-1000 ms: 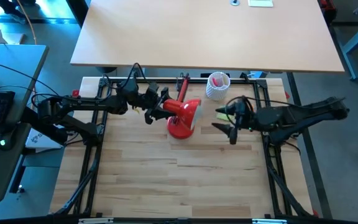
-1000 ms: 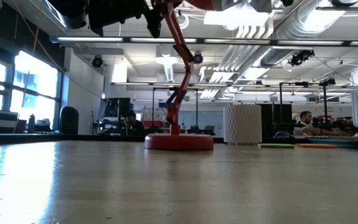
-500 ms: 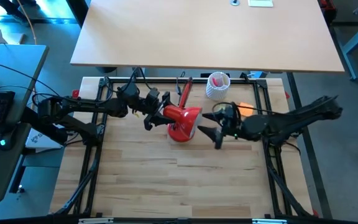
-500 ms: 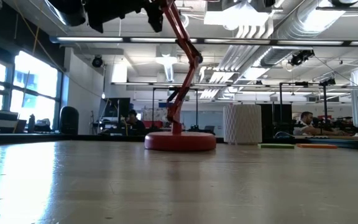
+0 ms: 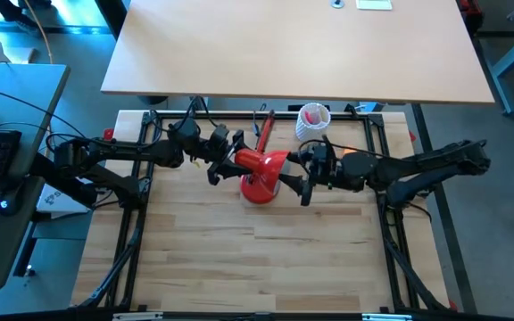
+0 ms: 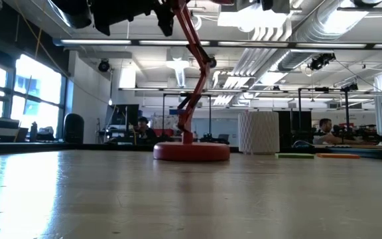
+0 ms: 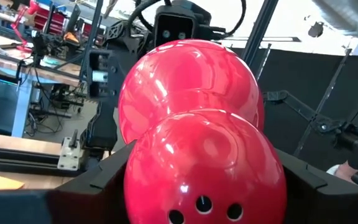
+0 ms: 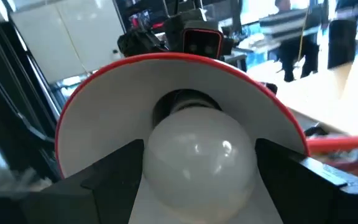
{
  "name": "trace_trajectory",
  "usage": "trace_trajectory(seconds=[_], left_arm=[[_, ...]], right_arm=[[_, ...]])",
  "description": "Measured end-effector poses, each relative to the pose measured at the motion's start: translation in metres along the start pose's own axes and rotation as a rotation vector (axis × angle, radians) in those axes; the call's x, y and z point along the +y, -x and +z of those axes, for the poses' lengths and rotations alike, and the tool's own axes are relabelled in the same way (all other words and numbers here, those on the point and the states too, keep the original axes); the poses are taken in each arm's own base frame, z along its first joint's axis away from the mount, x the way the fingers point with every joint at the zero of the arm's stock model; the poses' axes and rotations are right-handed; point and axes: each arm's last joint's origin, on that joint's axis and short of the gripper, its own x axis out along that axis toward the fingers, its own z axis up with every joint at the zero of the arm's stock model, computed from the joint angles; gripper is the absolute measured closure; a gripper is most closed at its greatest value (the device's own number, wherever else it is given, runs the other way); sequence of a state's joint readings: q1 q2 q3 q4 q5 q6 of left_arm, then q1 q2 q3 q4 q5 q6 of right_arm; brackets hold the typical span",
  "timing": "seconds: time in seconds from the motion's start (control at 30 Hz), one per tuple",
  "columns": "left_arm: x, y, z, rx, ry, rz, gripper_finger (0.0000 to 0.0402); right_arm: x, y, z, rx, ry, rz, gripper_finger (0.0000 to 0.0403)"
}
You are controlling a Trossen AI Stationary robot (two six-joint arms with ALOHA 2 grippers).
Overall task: Screw lightbulb
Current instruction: Remove the white lightbulb from the red lamp
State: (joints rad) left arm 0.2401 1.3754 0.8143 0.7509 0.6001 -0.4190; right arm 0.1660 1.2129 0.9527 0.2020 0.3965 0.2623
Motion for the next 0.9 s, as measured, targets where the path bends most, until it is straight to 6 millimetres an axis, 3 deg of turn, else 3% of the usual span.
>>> trace_trajectory(seconds=[0.17, 0.4, 0.5, 0.6, 0.7, 0.9], left_arm=[[0.0, 0.0, 0.0, -0.002, 0.017, 0.007, 0.015], [0.0, 0.0, 0.0, 0.008, 0.022, -0.013, 0.015], [0.0, 0.0, 0.0, 0.009, 0.028, -0.012, 0.015], [0.0, 0.0, 0.0, 0.009, 0.028, -0.011, 0.015], [0.0, 0.0, 0.0, 0.003, 0.036, 0.002, 0.015], [0.001, 0.0, 0.0, 0.001, 0.044, 0.007, 0.015]], right_arm=[[-0.001, 0.0, 0.002, -0.008, 0.313, -0.001, 0.01], [0.013, 0.006, -0.003, -0.014, 1.156, 0.04, 0.01], [0.021, 0.01, -0.005, -0.031, 1.376, 0.045, 0.01], [0.029, 0.015, -0.005, -0.033, 1.39, -0.005, 0.01], [0.04, 0.021, -0.005, -0.052, 1.297, -0.017, 0.01], [0.057, 0.033, -0.009, -0.07, 0.937, 0.019, 0.01]])
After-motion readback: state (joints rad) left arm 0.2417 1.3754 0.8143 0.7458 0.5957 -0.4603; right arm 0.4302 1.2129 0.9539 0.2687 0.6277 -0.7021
